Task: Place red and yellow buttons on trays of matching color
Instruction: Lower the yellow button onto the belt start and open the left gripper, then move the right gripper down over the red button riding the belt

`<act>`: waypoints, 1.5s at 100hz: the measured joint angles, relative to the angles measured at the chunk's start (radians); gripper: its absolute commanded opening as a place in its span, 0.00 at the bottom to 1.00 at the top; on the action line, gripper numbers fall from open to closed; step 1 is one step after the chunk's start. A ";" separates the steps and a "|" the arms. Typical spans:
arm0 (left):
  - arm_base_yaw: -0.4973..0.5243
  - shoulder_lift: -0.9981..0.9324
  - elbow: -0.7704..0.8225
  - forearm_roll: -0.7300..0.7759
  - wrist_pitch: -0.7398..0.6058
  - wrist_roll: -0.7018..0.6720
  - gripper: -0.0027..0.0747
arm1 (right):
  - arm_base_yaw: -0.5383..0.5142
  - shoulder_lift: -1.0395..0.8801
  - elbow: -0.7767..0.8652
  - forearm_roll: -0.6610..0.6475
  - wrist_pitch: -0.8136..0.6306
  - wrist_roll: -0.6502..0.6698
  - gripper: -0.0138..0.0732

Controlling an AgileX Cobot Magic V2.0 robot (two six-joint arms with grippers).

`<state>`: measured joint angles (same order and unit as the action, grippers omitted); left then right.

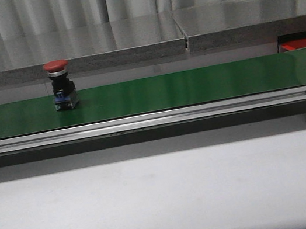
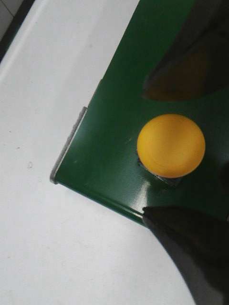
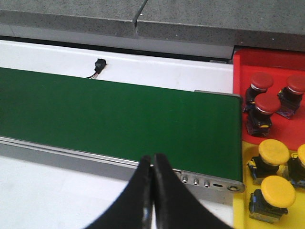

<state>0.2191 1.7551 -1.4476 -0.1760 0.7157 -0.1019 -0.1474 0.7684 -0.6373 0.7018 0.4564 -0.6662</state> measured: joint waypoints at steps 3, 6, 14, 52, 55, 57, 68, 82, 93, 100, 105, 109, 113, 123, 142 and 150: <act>-0.005 -0.014 0.000 0.000 0.003 0.016 0.37 | 0.000 0.000 0.000 0.000 0.000 0.000 0.02; -0.009 -0.028 0.000 0.000 0.007 0.032 0.29 | 0.000 0.000 0.000 0.000 0.000 0.000 0.02; -0.032 -0.070 0.002 0.000 0.018 0.072 0.08 | 0.000 0.000 0.000 0.000 0.000 0.000 0.02; -0.162 -0.264 0.131 0.000 0.022 0.175 0.01 | 0.000 0.000 0.000 0.000 0.000 0.000 0.02; -0.173 -0.279 0.145 0.000 0.021 0.181 0.01 | 0.000 0.000 0.000 0.000 0.000 0.000 0.02; -0.181 -0.291 0.155 0.000 0.020 0.181 0.01 | 0.000 0.000 0.000 0.000 0.000 0.000 0.02; -0.225 -0.357 0.215 0.000 -0.008 0.184 0.01 | 0.000 0.000 0.000 0.000 0.000 0.000 0.02; -0.283 -0.445 0.289 0.000 -0.042 0.189 0.01 | 0.000 0.000 0.000 0.000 0.000 0.000 0.02; -0.326 -0.514 0.344 0.000 -0.059 0.189 0.01 | 0.000 0.000 0.000 0.000 0.000 0.000 0.02; -0.343 -0.558 0.380 0.000 -0.073 0.189 0.01 | 0.000 0.000 0.000 0.000 0.000 0.000 0.02; -0.353 -0.591 0.406 0.000 -0.086 0.189 0.01 | 0.000 0.000 0.000 0.000 0.000 0.000 0.02; -0.355 -0.615 0.427 0.000 -0.090 0.189 0.01 | 0.000 0.000 0.000 0.000 0.000 0.000 0.02; -0.357 -0.644 0.446 0.000 -0.098 0.189 0.01 | 0.000 0.000 0.000 0.000 0.000 0.000 0.02; -0.357 -0.715 0.506 0.000 -0.102 0.189 0.01 | 0.000 0.000 0.000 0.000 0.000 0.000 0.02; -0.359 -0.857 0.613 0.000 -0.105 0.189 0.01 | 0.000 0.000 0.000 0.000 0.014 0.000 0.02; -0.359 -0.908 0.656 0.000 -0.111 0.189 0.01 | 0.008 0.000 0.000 0.000 0.022 0.000 0.02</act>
<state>-0.1399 0.8473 -0.7919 -0.1760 0.6044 0.0867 -0.1396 0.7684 -0.6373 0.7018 0.4785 -0.6662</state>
